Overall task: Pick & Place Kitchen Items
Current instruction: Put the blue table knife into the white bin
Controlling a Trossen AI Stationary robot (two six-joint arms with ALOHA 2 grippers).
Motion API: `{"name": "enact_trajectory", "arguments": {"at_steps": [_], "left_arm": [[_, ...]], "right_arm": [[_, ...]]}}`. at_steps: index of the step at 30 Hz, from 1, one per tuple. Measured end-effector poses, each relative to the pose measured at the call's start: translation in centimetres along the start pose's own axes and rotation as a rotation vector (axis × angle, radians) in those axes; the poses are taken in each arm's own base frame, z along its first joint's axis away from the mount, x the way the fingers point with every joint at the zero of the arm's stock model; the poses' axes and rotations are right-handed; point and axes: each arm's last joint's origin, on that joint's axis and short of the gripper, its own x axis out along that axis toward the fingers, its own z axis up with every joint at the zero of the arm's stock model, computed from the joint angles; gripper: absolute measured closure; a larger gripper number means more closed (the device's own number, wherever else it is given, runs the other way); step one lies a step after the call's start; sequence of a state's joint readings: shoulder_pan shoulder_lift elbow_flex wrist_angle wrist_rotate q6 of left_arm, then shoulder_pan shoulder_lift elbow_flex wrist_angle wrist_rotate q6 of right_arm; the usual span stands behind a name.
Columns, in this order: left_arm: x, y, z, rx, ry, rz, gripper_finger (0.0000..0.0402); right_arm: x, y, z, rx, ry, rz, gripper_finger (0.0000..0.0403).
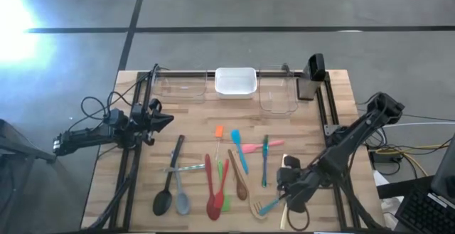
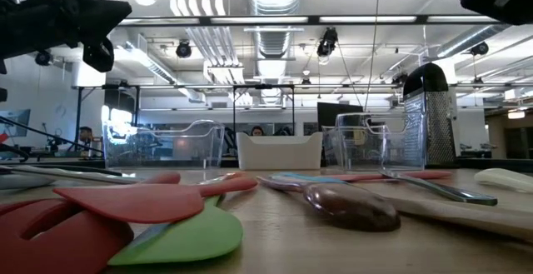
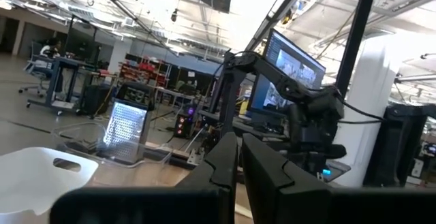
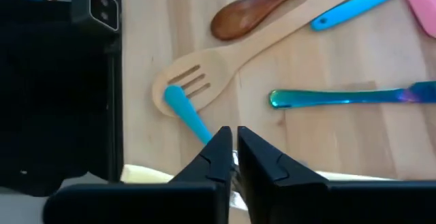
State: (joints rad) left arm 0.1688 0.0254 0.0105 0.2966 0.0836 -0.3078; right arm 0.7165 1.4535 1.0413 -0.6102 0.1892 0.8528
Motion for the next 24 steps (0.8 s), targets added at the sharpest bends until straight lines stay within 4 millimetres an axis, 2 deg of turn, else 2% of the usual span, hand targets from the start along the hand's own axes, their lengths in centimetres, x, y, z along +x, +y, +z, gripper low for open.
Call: {"name": "enact_trajectory", "arguments": {"at_steps": [8,13,19,24], "left_arm": [[0.0,0.0,0.0,0.0,-0.004,0.006,0.0376],[0.0,0.0,0.0,0.0,-0.003,0.006,0.0376],[0.0,0.0,0.0,0.0,-0.002,0.006,0.0376],[0.0,0.0,0.0,0.0,-0.001,0.007,0.0376]], "right_arm": [[2.7,0.7,-0.1,-0.036,0.071,-0.048,0.0284],[5.1,1.1,-0.5,-0.046,0.158,-0.072,0.0242],[7.3,2.6,-0.1,-0.058,0.232,-0.045,0.0213],[8.7,3.5,0.2,-0.1,0.269,-0.036,0.0209]]}}
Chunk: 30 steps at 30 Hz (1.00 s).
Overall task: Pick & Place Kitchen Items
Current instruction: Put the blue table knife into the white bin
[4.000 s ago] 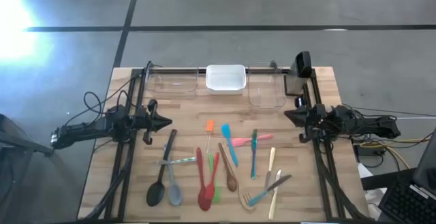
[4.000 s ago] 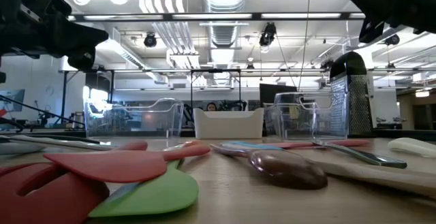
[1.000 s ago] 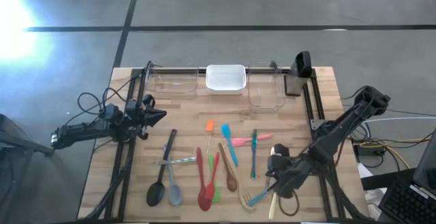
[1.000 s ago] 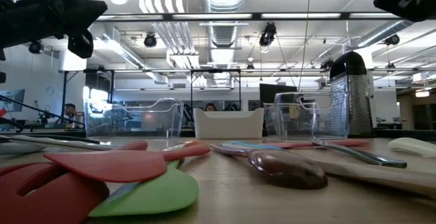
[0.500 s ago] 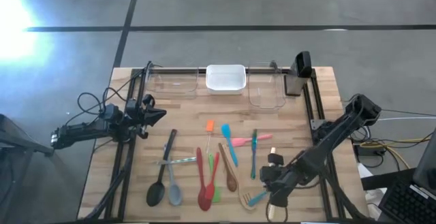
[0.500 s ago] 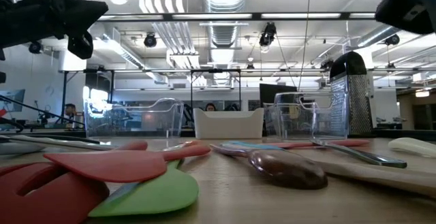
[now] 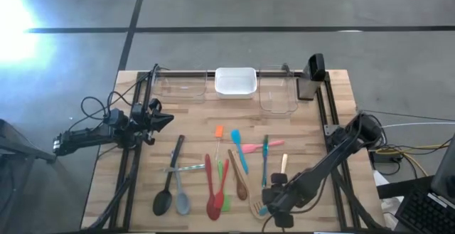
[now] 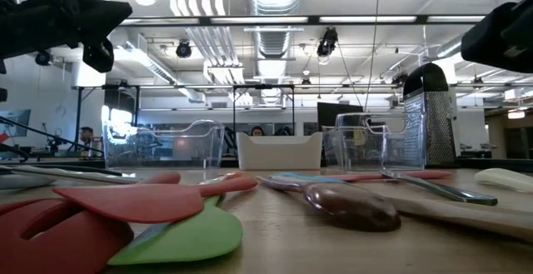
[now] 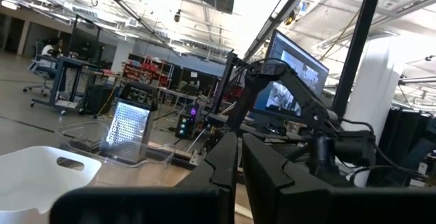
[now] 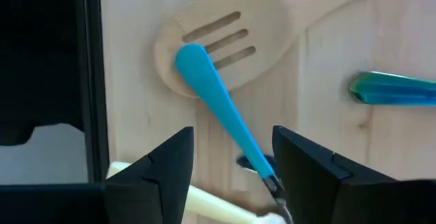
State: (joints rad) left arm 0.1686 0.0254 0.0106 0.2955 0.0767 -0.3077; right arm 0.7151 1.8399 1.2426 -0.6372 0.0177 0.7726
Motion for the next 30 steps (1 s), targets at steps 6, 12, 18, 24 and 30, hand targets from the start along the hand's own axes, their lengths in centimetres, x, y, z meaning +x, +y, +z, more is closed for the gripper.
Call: {"name": "enact_trajectory", "arguments": {"at_steps": [6,12,18,24,30], "left_arm": [[0.0,0.0,-0.1,0.0,0.005,0.002,0.0376],[0.0,0.1,-0.4,-0.002,0.038,0.008,0.0376],[0.0,0.2,-0.6,-0.004,0.059,0.015,0.0376],[0.0,0.2,-0.6,-0.004,0.064,0.016,0.0376],[0.0,0.2,-0.6,-0.004,0.064,0.016,0.0376]], "right_arm": [[0.9,0.3,0.3,-0.008,0.036,-0.022,0.0221],[2.5,0.3,0.0,-0.013,0.098,-0.03,0.0231],[4.4,0.1,-0.3,-0.019,0.151,-0.05,0.0227],[4.8,0.0,-0.3,-0.027,0.138,-0.085,0.0241],[4.4,-0.2,-0.2,-0.032,0.099,-0.123,0.0279]]}}
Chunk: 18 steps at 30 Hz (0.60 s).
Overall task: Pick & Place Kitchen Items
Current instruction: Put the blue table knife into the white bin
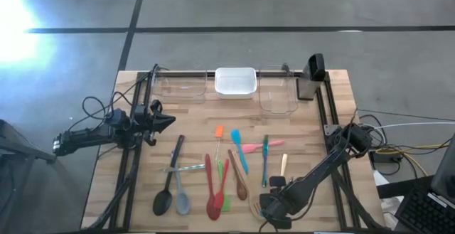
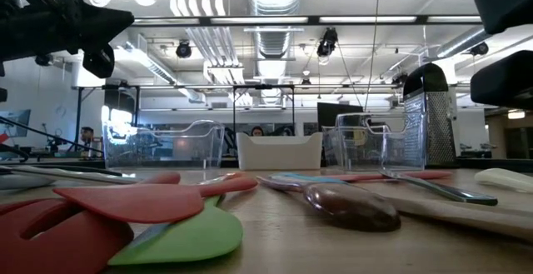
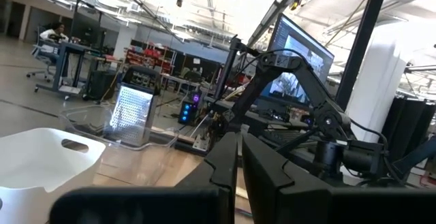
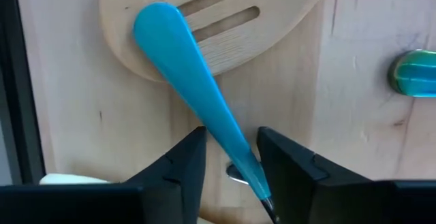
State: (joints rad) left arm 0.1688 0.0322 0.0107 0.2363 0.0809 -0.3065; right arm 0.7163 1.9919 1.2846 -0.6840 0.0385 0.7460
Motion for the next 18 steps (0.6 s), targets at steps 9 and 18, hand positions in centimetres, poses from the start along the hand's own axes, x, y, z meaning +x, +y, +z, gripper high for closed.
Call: {"name": "enact_trajectory", "arguments": {"at_steps": [9,18], "left_arm": [[0.0,0.0,0.0,0.0,0.0,0.0,0.0376],[0.0,-0.01,0.01,0.0,-0.001,-0.001,0.0376]], "right_arm": [[0.04,-0.15,-0.06,0.001,-0.001,-0.02,0.0377],[-0.16,-0.23,-0.11,0.002,0.0,-0.023,0.038]]}}
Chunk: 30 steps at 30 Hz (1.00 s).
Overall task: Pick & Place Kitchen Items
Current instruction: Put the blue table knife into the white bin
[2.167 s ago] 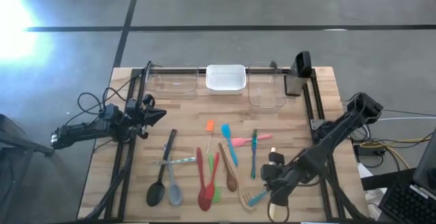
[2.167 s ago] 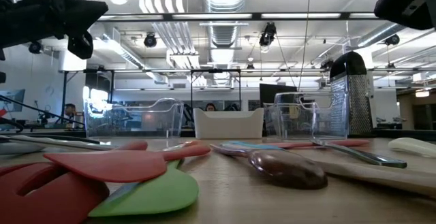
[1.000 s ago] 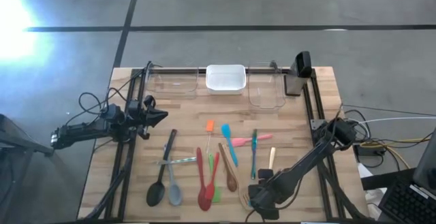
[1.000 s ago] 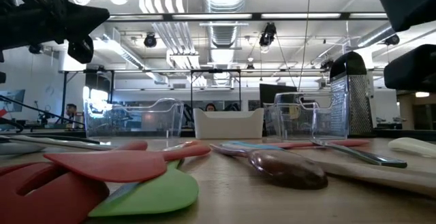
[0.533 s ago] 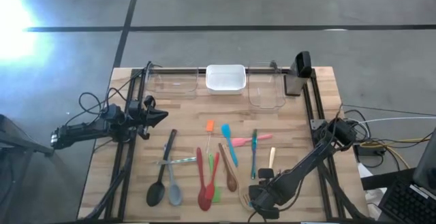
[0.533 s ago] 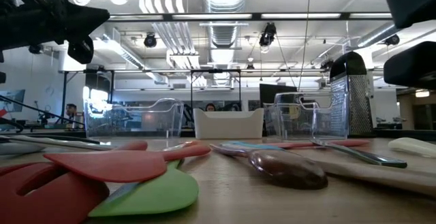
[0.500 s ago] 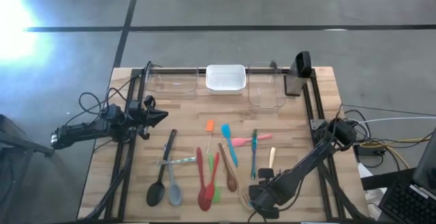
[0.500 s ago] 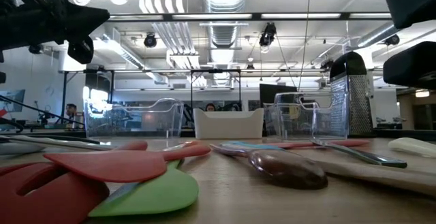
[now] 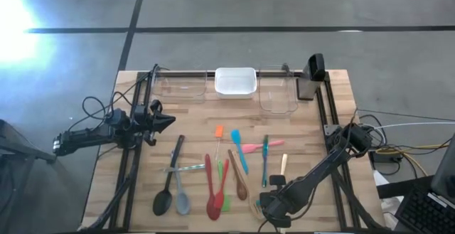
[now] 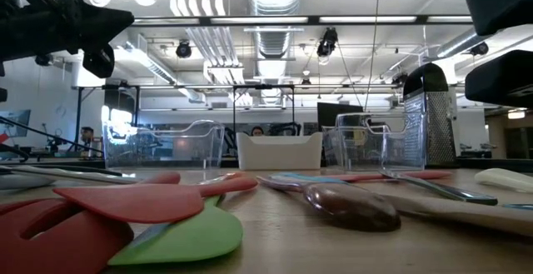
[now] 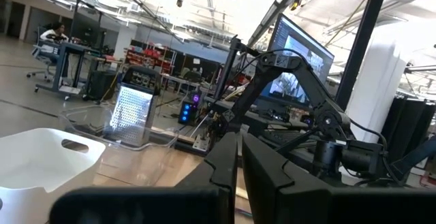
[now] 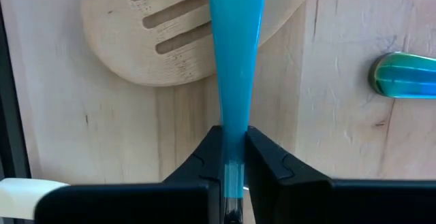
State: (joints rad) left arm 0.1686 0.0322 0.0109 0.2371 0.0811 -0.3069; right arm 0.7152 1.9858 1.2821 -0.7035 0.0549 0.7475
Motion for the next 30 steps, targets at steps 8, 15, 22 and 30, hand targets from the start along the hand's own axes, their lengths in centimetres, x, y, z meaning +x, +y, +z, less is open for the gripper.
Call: {"name": "enact_trajectory", "arguments": {"at_steps": [8,15,22,30], "left_arm": [[0.0,0.0,0.0,0.0,-0.002,0.0,0.0376],[0.0,0.0,0.0,0.0,-0.002,0.0,0.0376],[0.0,0.0,0.0,0.0,-0.003,0.003,0.0376],[0.0,0.0,0.0,0.0,0.001,0.005,0.0376]], "right_arm": [[-1.3,-0.7,-0.2,0.007,0.044,-0.054,0.038],[-3.6,-1.2,0.5,0.011,0.058,-0.068,0.038],[-6.4,-3.0,1.6,0.029,-0.023,-0.098,0.038],[-9.5,-6.2,3.0,0.019,-0.149,-0.164,0.0381]]}}
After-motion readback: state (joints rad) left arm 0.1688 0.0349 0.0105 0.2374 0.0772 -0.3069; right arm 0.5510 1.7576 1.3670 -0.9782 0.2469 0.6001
